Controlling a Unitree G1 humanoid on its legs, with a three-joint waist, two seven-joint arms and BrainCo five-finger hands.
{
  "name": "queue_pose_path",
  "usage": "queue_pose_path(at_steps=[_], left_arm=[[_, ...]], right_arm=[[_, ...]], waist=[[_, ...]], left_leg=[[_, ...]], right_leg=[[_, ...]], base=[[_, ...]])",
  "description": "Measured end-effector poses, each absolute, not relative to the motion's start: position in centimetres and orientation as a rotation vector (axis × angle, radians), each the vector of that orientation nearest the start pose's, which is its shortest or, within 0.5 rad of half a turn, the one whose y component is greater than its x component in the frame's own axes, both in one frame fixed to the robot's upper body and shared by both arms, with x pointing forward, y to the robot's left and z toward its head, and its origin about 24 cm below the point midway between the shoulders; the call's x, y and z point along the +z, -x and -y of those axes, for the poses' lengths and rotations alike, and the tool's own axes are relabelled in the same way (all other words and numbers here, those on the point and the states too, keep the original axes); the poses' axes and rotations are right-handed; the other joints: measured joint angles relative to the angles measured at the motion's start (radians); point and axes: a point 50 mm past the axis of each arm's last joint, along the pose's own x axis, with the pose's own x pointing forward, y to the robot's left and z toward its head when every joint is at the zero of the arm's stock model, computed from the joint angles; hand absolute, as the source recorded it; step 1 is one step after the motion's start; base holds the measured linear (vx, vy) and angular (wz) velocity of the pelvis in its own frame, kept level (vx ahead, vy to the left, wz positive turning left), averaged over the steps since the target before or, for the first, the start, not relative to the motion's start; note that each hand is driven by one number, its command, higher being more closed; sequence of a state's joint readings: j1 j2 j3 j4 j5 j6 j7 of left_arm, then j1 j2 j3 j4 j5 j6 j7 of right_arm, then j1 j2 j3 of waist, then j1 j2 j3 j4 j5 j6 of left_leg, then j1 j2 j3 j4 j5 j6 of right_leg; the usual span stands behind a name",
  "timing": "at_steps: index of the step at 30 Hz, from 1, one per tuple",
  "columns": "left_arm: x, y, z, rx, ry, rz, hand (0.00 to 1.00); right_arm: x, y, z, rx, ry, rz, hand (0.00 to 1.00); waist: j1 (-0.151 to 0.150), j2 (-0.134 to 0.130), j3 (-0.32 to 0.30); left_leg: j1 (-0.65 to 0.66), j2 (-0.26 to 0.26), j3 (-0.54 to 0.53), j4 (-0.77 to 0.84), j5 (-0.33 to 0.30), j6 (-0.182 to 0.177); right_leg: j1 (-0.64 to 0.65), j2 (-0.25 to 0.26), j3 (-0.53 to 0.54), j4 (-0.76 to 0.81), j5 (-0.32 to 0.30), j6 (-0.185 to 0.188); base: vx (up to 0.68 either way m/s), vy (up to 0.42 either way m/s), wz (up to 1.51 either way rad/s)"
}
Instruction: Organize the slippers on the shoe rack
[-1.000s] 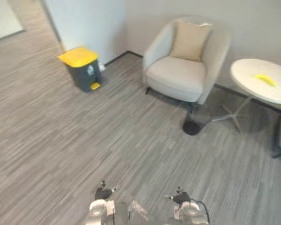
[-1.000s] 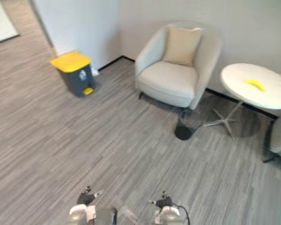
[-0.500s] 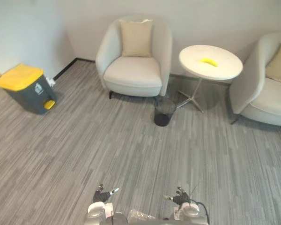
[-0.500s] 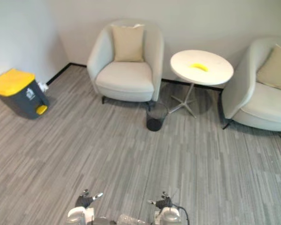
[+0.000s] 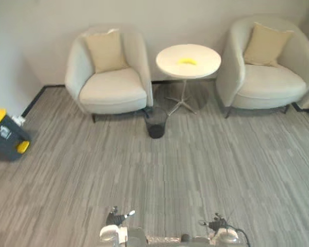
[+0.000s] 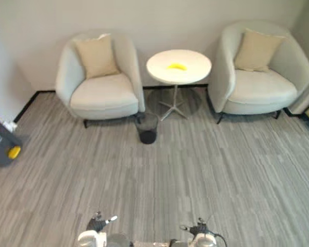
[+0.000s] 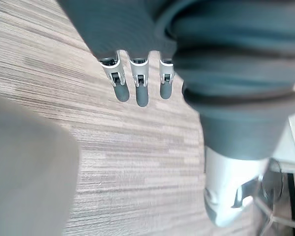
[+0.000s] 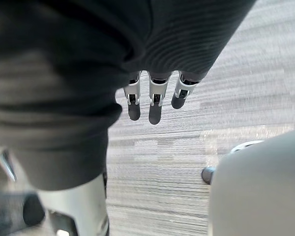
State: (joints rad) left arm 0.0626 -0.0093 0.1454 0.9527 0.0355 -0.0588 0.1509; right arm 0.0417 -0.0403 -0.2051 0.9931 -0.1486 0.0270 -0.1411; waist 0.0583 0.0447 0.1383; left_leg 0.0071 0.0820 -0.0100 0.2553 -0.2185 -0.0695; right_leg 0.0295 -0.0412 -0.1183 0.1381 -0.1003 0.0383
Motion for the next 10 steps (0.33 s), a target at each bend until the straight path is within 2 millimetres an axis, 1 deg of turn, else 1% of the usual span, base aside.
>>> queue_pose_path(at_steps=[2,4,6,10], left_arm=[[-15.0,-12.1,-18.1,0.278,-0.039,-0.964,0.00],[-15.1,-11.9,-18.4,0.281,-0.044,-0.971,0.00],[-15.1,-11.8,-18.2,0.278,-0.039,-0.975,0.00],[-15.2,-11.8,-17.5,0.271,-0.020,-0.979,0.00]], right_arm=[[-15.6,-11.0,19.7,-0.274,0.129,-1.078,0.00],[-15.8,-10.2,19.4,-0.294,0.096,-1.098,0.00],[-15.9,-9.9,19.3,-0.311,0.069,-1.105,0.00],[-15.9,-9.7,19.7,-0.343,0.047,-1.107,0.00]], waist=[[0.002,-0.027,-0.016],[0.001,-0.039,-0.038],[-0.001,-0.042,-0.049],[-0.003,-0.030,-0.053]], left_leg=[[0.030,-0.014,0.017,-0.047,0.017,0.006],[0.075,-0.030,0.023,-0.104,0.036,0.009],[0.087,-0.039,0.025,-0.112,0.037,0.009],[0.105,-0.053,0.021,-0.113,0.037,0.009]], right_leg=[[0.002,-0.014,0.013,-0.004,0.000,0.002],[0.010,-0.027,0.016,-0.008,-0.009,0.014],[0.028,-0.032,0.015,-0.028,-0.009,0.015],[0.058,-0.045,0.010,-0.047,-0.014,0.024]], base=[[0.13,0.101,-0.15],[0.19,0.079,-0.07],[0.15,0.053,0.00],[0.08,0.043,0.05]])
